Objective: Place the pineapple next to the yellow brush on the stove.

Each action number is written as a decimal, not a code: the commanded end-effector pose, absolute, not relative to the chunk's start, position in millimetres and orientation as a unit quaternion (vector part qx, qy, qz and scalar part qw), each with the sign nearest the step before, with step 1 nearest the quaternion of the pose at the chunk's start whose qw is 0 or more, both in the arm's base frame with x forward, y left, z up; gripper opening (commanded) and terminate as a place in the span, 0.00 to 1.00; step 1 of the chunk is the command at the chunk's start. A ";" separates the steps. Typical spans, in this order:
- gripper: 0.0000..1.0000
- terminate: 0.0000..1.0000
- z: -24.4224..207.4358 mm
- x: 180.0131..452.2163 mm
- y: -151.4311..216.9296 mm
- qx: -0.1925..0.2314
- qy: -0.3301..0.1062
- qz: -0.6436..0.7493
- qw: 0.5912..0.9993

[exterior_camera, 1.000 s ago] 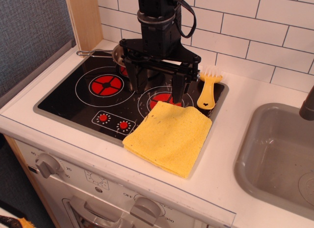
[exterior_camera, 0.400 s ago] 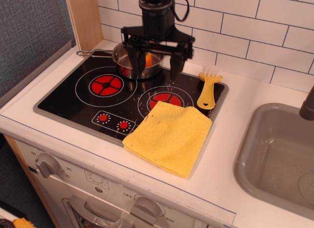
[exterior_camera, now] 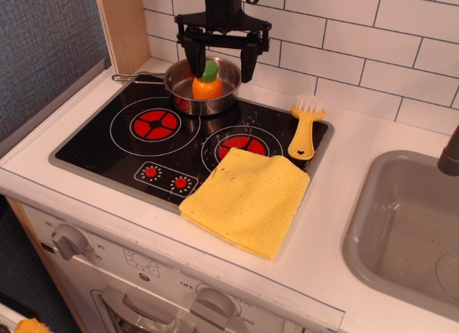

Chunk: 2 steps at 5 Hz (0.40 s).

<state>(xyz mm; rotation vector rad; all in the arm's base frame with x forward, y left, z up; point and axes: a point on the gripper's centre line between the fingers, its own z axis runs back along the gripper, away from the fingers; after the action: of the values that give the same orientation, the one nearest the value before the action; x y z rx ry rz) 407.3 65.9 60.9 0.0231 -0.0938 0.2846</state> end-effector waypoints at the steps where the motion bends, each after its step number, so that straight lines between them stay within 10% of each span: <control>1: 1.00 0.00 70.0 425.2 94.3 0.027 -0.061 0.168 0.983; 2: 1.00 0.00 64.4 423.8 99.6 0.026 -0.052 0.171 0.984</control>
<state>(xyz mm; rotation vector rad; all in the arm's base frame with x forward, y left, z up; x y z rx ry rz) 424.9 85.5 54.6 0.0457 -0.0781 0.3287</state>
